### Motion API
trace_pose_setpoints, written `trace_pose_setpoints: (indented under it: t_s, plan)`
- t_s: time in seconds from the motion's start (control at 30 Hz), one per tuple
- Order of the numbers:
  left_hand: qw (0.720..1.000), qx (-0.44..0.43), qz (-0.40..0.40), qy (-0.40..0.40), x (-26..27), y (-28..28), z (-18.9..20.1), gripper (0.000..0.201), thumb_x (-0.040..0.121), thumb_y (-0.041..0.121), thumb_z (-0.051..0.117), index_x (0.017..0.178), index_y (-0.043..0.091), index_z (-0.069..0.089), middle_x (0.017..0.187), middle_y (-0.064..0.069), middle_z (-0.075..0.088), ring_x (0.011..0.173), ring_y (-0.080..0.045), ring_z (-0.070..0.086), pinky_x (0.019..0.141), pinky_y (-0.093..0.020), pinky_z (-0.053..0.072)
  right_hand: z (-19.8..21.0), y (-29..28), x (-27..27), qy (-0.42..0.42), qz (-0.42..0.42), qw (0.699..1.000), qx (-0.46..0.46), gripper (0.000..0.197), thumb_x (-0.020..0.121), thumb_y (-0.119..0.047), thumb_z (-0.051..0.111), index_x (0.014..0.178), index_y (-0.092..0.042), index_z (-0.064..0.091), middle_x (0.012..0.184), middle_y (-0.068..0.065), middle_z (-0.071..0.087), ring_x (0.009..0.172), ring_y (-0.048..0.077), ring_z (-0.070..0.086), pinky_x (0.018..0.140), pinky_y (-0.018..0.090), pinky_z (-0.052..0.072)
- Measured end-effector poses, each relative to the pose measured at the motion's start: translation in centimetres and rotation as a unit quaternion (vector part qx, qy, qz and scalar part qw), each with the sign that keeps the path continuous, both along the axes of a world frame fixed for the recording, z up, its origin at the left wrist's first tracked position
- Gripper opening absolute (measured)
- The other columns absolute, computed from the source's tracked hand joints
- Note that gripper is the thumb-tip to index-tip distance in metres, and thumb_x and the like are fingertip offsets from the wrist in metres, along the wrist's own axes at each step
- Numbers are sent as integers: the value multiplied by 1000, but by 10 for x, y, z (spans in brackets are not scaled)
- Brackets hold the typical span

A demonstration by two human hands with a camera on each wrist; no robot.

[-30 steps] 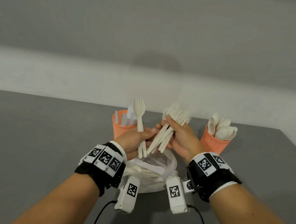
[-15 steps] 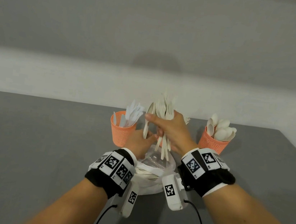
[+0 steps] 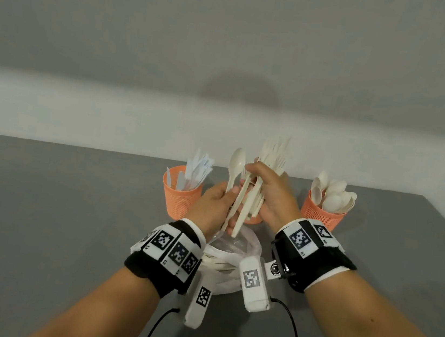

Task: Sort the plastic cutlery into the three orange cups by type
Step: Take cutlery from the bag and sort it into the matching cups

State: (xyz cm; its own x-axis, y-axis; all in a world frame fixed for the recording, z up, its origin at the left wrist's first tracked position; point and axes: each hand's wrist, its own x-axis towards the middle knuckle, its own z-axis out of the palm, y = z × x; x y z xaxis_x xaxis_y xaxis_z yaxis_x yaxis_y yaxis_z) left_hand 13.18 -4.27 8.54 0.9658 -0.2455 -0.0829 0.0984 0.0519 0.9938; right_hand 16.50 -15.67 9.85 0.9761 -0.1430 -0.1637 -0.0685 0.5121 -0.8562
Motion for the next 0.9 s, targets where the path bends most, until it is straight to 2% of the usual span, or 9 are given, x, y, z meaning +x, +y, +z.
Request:
trace_pose_setpoints:
  t_s: [0.13,0.23,0.33,0.5,0.63,0.7,0.77,0.83,0.9]
  plan:
    - [996,11,79,48,15,3,6,22,101,20,34,95,6,50,70,-6,54,48,-14,52,37,-23,46,10,-18,17,-40,-79,996,26,11,79,-2,64,74,-4,55,54,4,58,47,12,60,59,29,55]
    - [990,-23,132,54,24,19,7,23,101,21,34,87,10,49,72,-6,54,53,-18,53,38,-24,48,27,-45,34,-90,-159,983,-17,15,81,0,64,77,-7,51,52,2,54,39,11,48,49,26,48]
    - [987,-59,145,24,28,26,8,25,101,22,35,84,13,51,68,-5,53,45,-13,52,39,-22,47,33,-58,50,-123,-206,966,-99,26,78,-4,69,83,-14,46,57,2,50,41,11,44,46,26,42]
    - [987,-77,139,-13,32,20,10,26,101,20,36,83,13,52,66,-5,52,42,-12,51,40,-23,47,20,-43,74,-137,-193,944,-231,23,78,-9,70,84,-15,48,62,2,50,46,14,45,45,24,42]
    - [987,-76,139,-20,35,19,11,26,100,20,35,83,13,53,66,-5,51,44,-12,51,41,-23,47,-3,-31,88,-132,-165,937,-280,24,80,-13,68,95,-14,50,74,1,54,60,17,52,46,14,44]
    - [986,-80,145,-17,37,20,11,26,100,19,36,82,13,53,66,-6,51,43,-12,50,41,-23,47,-16,-28,91,-125,-166,939,-275,26,80,-13,69,100,-13,52,82,3,59,71,22,58,53,15,49]
    - [985,-81,151,-18,39,20,10,26,100,19,37,82,14,54,65,-6,51,43,-12,50,42,-23,46,-28,-27,92,-120,-171,942,-263,36,78,-14,72,109,-11,55,100,6,65,90,25,64,73,27,56]
    - [984,-80,157,-18,40,20,10,26,100,18,37,82,13,54,64,-5,51,43,-11,49,42,-23,46,-33,-27,90,-119,-175,941,-265,44,77,-13,73,117,-13,54,113,4,65,104,20,62,92,34,51]
    - [983,-79,165,-17,43,19,8,25,100,18,37,82,13,54,63,-4,51,43,-10,48,43,-23,45,-33,-29,91,-121,-175,938,-275,51,76,-10,73,122,-13,51,118,3,63,107,18,60,97,34,48]
